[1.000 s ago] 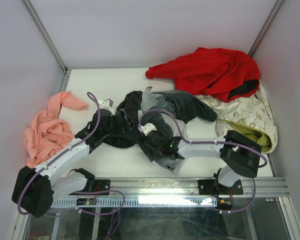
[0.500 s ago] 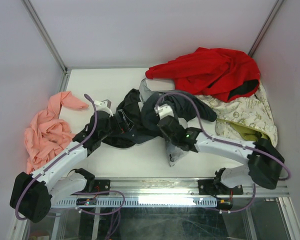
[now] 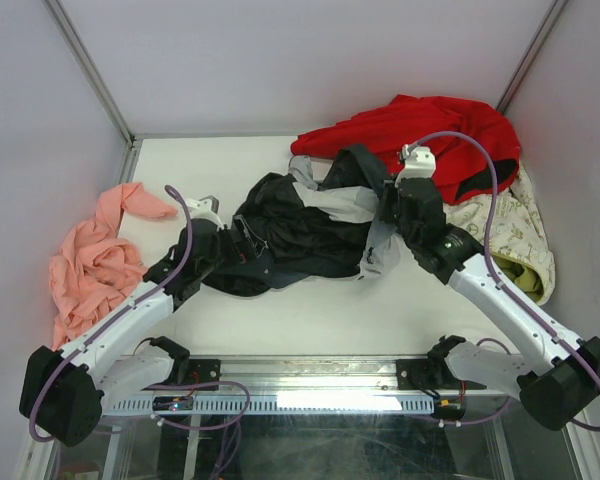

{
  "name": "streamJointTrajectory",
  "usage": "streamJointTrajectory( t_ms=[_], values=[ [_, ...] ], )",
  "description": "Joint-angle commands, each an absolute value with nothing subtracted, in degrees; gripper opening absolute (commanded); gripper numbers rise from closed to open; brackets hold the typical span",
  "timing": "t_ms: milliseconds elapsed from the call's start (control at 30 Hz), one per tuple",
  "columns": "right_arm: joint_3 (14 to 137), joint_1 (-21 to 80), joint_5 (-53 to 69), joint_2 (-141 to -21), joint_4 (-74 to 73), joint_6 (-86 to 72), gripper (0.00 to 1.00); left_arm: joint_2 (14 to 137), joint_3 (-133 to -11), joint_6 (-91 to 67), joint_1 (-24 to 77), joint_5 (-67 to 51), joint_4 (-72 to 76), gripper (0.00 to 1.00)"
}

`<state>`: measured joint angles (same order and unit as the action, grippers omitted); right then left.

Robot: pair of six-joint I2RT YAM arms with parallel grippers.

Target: Zip up the jacket

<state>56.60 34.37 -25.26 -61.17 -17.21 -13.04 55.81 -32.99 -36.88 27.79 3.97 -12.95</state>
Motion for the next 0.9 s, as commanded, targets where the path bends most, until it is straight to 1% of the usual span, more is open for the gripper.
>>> streamJointTrajectory(
  t_ms=[0, 200, 333, 500, 633, 733, 867],
  values=[
    [58.53, 32.76, -21.78, -59.81, -15.33, -13.68, 0.0, 55.84, -38.1, -34.78, 28.12, 8.96, -11.56, 0.99],
    [59.74, 31.15, -18.06, -60.04, -14.53, -13.06, 0.0, 64.35, -42.73, -33.93, 28.03, 15.06, -8.09, 0.99],
    [63.19, 30.47, -16.52, -61.82, -14.35, -11.77, 0.0, 72.14, -45.6, -33.75, 26.55, 14.77, -4.61, 0.99],
    [71.43, 28.81, -14.94, -66.76, -14.02, -8.38, 0.0, 80.17, -46.79, -34.04, 25.75, 13.21, -4.53, 0.99],
    [81.39, 26.35, -12.91, -72.82, -12.88, -5.9, 0.0, 79.19, -41.58, -35.66, 25.77, 12.77, -2.99, 0.99],
    [90.68, 24.59, -12.04, -79.09, -12.83, -4.2, 0.0, 75.58, -37.8, -35.73, 25.75, 11.88, -3.04, 0.96],
    [102.69, 22.96, -11.95, -88.29, -12.22, -2.91, 0.0, 69.6, -33.4, -36.66, 25.75, 4.91, -3.76, 0.85]
  ],
)
